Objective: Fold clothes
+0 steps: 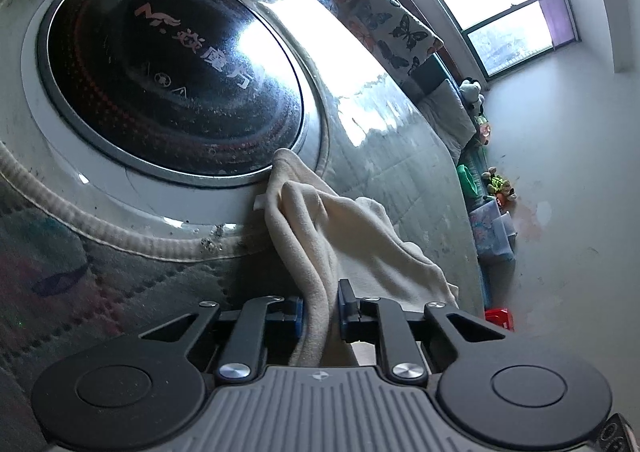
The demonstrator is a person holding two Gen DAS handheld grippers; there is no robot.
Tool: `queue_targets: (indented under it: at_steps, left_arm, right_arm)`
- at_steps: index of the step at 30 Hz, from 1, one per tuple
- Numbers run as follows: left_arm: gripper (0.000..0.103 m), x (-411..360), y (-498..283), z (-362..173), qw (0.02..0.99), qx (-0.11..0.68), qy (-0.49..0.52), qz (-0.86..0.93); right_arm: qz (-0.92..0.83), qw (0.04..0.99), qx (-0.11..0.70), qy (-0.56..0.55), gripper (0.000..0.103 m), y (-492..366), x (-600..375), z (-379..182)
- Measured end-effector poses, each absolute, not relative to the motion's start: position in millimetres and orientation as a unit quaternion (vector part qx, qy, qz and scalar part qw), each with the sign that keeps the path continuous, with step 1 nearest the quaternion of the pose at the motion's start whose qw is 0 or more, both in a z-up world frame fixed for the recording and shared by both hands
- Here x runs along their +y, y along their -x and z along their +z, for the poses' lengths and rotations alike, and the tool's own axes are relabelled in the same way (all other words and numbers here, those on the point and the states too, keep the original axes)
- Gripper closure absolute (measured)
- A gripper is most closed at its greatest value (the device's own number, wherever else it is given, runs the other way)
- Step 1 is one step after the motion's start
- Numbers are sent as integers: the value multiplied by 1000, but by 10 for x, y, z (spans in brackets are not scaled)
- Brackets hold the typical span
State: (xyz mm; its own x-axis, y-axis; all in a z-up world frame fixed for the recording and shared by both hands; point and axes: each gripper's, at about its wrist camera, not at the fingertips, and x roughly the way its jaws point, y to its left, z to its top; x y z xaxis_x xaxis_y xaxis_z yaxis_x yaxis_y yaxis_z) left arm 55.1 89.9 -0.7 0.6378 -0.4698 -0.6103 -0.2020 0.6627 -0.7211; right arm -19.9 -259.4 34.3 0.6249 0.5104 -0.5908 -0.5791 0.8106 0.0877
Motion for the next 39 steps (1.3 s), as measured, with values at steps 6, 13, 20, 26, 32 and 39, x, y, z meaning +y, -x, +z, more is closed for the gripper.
queue_targets:
  at_steps: [6,13,20,26,32,39]
  left_arm:
    - [86,868,-580,2,815,418,393,-81]
    - [86,833,-601,16,819,419,384,-79]
    - [86,802,-615,20,822,419,378,-77]
    - [86,814,-617,24,822,419,377,-78]
    - [86,801,-635,40,824,420,373,-78]
    - [86,795,-626,40,824,419,373,-79]
  right_arm:
    - [224,916,333,23,85,106,-3101,164]
    - [207,918,339,8,91,92,-3238,-48]
    - [220,918,329,28,90,-23,-3118,109]
    - [220,912,341,54,94,-167,-3041,25]
    - [216,917,329,61,93,-291,-3025,201]
    - [207,909,355,63,93,-699,-2957,30]
